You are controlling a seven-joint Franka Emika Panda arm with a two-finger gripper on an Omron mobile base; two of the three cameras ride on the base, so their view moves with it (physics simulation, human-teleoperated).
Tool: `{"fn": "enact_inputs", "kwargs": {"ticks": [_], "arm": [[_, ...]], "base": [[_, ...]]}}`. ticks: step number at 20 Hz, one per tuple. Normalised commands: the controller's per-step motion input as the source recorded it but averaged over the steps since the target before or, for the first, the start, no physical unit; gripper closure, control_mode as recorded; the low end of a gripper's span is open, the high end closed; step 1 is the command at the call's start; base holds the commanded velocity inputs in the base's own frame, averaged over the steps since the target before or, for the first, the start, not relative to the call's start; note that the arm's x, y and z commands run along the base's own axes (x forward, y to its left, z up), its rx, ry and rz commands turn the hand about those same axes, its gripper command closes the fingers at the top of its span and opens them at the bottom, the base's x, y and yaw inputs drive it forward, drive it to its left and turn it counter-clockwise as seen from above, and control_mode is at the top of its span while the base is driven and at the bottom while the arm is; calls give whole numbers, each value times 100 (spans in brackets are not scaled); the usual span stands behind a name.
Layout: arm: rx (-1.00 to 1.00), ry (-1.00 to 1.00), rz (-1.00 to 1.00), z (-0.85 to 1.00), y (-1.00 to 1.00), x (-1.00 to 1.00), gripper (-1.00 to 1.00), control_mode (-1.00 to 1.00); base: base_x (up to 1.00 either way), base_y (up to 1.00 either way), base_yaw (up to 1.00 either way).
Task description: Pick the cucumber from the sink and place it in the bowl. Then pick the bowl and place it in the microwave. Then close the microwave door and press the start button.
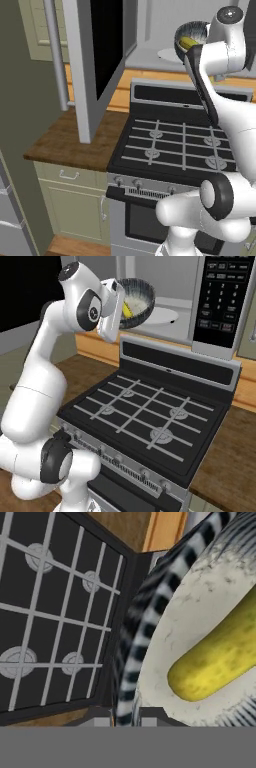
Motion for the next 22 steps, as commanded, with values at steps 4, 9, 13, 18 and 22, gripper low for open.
{"fn": "enact_inputs", "kwargs": {"ticks": [4,9,13,18,22], "arm": [[4,0,0,5,-29,64,100,-100],[3,0,0,0,-19,68,100,-100],[4,0,0,0,-9,78,100,-100],[3,0,0,-7,-7,73,100,-100],[0,0,0,-20,-4,65,100,-100]], "base": [[0,0,0],[0,0,0],[0,0,0],[0,0,0],[0,0,0]]}}
